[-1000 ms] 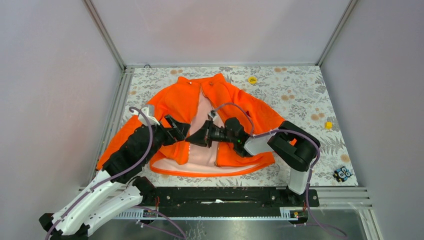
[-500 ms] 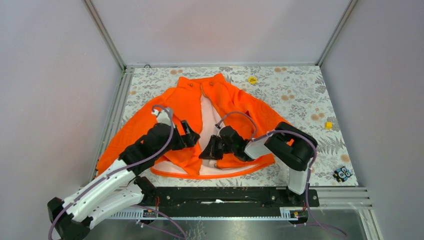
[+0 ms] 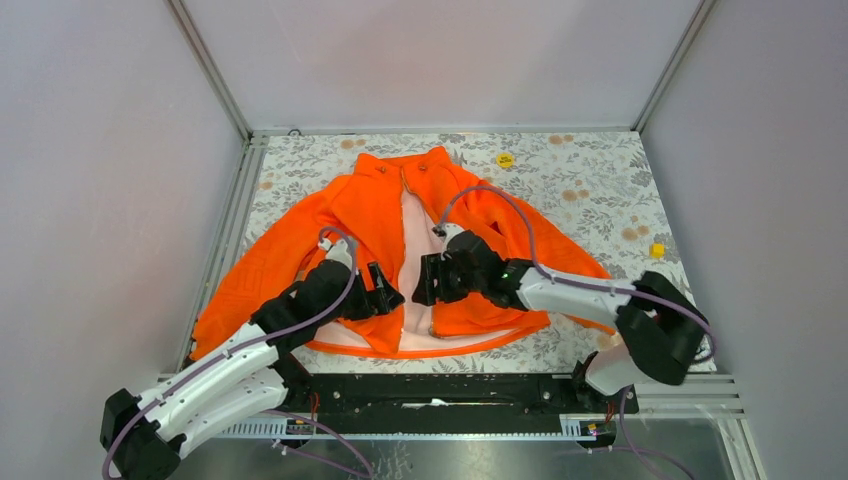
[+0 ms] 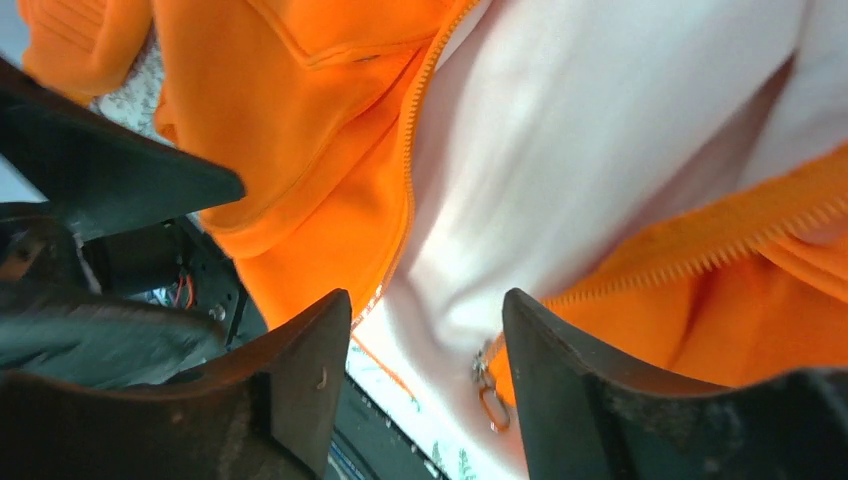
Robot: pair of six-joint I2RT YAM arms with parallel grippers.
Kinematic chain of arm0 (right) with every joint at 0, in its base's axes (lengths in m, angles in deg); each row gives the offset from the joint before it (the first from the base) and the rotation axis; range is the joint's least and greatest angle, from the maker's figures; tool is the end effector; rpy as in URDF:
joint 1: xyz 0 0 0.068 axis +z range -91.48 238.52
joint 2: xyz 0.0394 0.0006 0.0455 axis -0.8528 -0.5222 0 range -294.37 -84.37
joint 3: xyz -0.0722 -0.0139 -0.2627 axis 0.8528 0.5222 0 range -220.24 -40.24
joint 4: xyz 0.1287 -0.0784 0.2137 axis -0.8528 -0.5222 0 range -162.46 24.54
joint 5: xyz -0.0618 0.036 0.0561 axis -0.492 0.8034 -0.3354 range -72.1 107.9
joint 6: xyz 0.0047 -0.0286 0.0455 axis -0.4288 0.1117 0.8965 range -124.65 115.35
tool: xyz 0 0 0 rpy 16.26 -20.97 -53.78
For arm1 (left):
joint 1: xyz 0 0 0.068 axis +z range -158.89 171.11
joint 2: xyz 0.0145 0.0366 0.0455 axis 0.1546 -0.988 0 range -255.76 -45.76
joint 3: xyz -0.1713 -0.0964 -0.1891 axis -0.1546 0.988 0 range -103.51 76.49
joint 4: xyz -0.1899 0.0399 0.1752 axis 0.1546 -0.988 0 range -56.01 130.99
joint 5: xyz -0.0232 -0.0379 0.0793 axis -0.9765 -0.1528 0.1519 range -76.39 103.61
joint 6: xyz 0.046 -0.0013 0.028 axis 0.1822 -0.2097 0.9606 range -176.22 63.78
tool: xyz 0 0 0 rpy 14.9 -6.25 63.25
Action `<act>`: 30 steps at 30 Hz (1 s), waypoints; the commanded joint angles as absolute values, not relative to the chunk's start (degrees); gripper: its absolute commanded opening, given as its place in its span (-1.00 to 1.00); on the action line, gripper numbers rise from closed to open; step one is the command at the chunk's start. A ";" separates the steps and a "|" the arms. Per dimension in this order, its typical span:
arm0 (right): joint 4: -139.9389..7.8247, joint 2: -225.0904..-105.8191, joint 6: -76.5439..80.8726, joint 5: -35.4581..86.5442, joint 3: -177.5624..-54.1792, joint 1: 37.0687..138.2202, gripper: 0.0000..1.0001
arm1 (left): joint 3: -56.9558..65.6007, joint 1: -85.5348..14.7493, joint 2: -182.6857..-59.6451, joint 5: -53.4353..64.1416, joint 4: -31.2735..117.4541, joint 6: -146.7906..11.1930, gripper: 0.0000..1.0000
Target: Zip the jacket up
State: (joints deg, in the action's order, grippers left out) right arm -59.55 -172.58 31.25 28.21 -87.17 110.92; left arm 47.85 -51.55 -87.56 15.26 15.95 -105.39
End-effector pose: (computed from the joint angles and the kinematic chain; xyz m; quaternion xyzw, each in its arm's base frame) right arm 0.1929 0.2609 0.1977 -0.1677 0.8698 0.3756 0.2724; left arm 0.1195 -0.1087 0.2243 -0.0574 0.8976 -0.3048 0.3132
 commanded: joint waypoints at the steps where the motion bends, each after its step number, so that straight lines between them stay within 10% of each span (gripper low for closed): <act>1: -69.39 -161.80 29.11 22.63 -85.65 110.99 0.36 | 48.32 -51.29 -87.98 9.84 24.84 -105.61 0.61; 6: -71.02 -148.90 32.46 15.43 -76.89 110.90 0.46 | 47.67 -51.35 -100.02 -0.43 37.22 -104.28 0.74; 20: -66.50 -145.70 32.96 19.48 -68.53 108.79 -0.02 | 45.90 -53.27 -125.40 -5.84 55.75 -105.61 0.03; 30: -46.64 -151.27 34.65 31.45 -61.67 108.10 0.02 | 47.83 -53.44 -127.81 -10.36 64.72 -109.14 -0.69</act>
